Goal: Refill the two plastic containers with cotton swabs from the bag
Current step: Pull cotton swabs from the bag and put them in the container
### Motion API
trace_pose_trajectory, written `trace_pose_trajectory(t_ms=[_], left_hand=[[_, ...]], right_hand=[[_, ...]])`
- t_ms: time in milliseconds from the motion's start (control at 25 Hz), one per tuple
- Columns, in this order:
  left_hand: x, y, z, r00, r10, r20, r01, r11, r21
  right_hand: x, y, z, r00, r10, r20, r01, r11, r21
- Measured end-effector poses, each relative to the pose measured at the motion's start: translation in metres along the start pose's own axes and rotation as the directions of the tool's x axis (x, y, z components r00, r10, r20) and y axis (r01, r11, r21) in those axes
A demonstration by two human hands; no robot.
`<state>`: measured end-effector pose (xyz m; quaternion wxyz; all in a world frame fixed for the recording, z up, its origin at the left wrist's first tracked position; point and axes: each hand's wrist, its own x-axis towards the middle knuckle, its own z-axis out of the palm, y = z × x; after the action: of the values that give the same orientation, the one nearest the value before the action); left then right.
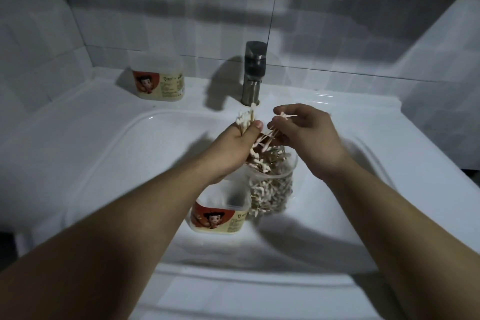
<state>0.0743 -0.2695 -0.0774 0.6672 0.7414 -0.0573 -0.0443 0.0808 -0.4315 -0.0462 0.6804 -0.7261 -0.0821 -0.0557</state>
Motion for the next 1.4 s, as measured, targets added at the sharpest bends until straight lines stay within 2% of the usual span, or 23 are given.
trace_pose_trajectory(t_ms=[120, 240, 360, 520, 800, 1000, 1160, 1280, 1400], left_hand=[[-0.002, 0.001, 0.001, 0.998, 0.038, 0.05, -0.039, 0.999, 0.023], [-0.004, 0.003, 0.003, 0.995, 0.067, 0.073, -0.075, 0.992, 0.104], [-0.006, 0.005, 0.003, 0.997, 0.037, 0.073, -0.046, 0.992, 0.118], [-0.009, 0.008, 0.002, 0.996, 0.03, 0.085, -0.043, 0.987, 0.156], [-0.009, 0.008, 0.003, 0.991, 0.056, 0.125, -0.081, 0.976, 0.204], [-0.01, 0.009, 0.001, 0.993, 0.053, 0.103, -0.078, 0.964, 0.254], [-0.007, 0.007, 0.0, 0.995, 0.044, 0.088, -0.06, 0.981, 0.185], [-0.002, 0.006, -0.001, 0.999, 0.053, -0.011, -0.051, 0.991, 0.124], [0.0, 0.009, -0.001, 0.995, 0.028, -0.096, -0.029, 1.0, -0.01]], right_hand=[[-0.002, 0.0, 0.003, 1.0, -0.011, 0.017, 0.011, 1.0, -0.029], [-0.001, 0.004, 0.002, 0.996, -0.084, 0.023, 0.087, 0.978, -0.189], [-0.002, 0.006, 0.001, 0.985, -0.162, 0.058, 0.172, 0.933, -0.316], [-0.005, 0.005, 0.004, 0.964, -0.232, 0.128, 0.262, 0.902, -0.343], [-0.004, 0.004, 0.002, 0.976, -0.187, 0.113, 0.216, 0.895, -0.389], [-0.006, 0.002, 0.002, 0.956, -0.143, 0.257, 0.255, 0.839, -0.482], [-0.009, 0.0, 0.001, 0.963, -0.144, 0.23, 0.24, 0.844, -0.48], [-0.008, -0.002, -0.003, 0.967, -0.187, 0.174, 0.249, 0.84, -0.481], [-0.007, -0.005, -0.009, 0.955, -0.137, 0.263, 0.265, 0.791, -0.551]])
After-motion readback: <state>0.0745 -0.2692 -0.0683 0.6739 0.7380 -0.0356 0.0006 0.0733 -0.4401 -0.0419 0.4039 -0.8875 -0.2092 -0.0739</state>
